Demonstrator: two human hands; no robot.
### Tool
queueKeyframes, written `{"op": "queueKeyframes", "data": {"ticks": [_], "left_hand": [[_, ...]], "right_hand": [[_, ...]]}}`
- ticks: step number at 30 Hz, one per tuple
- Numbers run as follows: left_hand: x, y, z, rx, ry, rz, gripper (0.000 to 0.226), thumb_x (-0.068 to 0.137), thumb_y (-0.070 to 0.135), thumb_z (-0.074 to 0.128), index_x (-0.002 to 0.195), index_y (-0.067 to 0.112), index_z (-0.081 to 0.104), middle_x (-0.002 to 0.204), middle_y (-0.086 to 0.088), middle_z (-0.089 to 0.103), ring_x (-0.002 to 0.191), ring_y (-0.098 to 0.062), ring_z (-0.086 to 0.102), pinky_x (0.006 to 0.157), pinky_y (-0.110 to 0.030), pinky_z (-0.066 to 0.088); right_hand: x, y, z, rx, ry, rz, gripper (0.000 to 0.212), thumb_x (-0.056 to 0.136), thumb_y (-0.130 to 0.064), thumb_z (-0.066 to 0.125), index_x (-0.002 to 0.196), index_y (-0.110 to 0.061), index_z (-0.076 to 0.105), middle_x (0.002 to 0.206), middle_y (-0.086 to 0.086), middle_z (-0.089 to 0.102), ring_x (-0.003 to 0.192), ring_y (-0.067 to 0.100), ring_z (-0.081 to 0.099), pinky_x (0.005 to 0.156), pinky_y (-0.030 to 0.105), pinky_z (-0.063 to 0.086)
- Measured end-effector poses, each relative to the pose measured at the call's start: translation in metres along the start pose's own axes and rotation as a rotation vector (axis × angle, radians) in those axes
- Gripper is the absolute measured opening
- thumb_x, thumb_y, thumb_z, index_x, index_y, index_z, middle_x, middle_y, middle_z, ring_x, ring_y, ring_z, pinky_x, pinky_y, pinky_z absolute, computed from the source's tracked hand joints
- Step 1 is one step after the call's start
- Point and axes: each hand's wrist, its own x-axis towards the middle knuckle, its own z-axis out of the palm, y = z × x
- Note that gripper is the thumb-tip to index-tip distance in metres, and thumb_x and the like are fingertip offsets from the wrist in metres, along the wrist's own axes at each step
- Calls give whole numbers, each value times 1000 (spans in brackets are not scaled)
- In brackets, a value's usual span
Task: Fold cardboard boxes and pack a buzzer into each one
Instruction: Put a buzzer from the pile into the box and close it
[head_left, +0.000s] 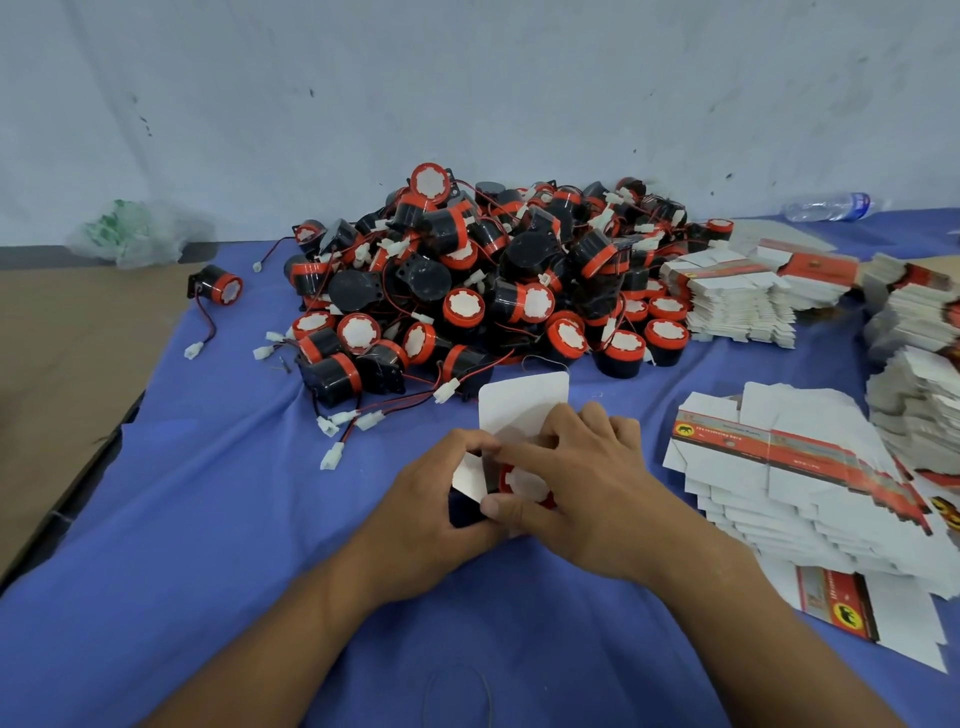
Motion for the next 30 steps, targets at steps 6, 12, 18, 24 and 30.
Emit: {"op": "queueKeyframes", "data": {"ticks": [6, 12, 18, 24, 30], "left_hand": [[1, -6, 1, 34, -30, 41, 52, 81, 38, 77, 128, 37, 56, 116, 14, 58, 110, -11, 57, 90, -17, 44], [0, -9, 1, 53, -38, 44, 46, 80, 36, 76, 125, 32, 66, 122, 11, 54, 115, -7, 56, 95, -15, 44], [0, -6, 2, 109, -9, 36, 43, 77, 43, 77, 117, 34, 65, 109, 17, 51, 105, -9, 58, 87, -17, 46], [0, -3, 4, 164, 16, 101, 44, 78, 37, 79, 119, 25, 66, 117, 8, 52, 108, -9, 56, 89, -22, 49], [-2, -1, 3, 164, 13, 91, 40, 80, 39, 77, 115, 28, 64, 116, 11, 49, 108, -7, 54, 90, -13, 43]], "right_hand": [[-4, 8, -6, 15, 36, 33, 70, 78, -86, 16, 121, -47, 55, 92, -12, 47, 89, 14, 36, 90, 37, 26], [-9, 29, -17, 182, 16, 31, 42, 93, -56, 56, 131, -36, 59, 85, -13, 54, 92, 13, 41, 91, 33, 30], [-12, 41, -21, 251, 0, 50, 48, 91, -46, 67, 136, -34, 58, 116, -11, 58, 104, 13, 38, 83, 23, 28], [-11, 36, -16, 152, 35, -37, 30, 101, -19, 55, 128, -24, 67, 105, -3, 65, 93, 19, 41, 80, 29, 37], [-6, 30, -15, 165, 44, 62, 17, 99, -25, 59, 99, -26, 76, 105, -6, 60, 98, 18, 37, 83, 26, 33]]}}
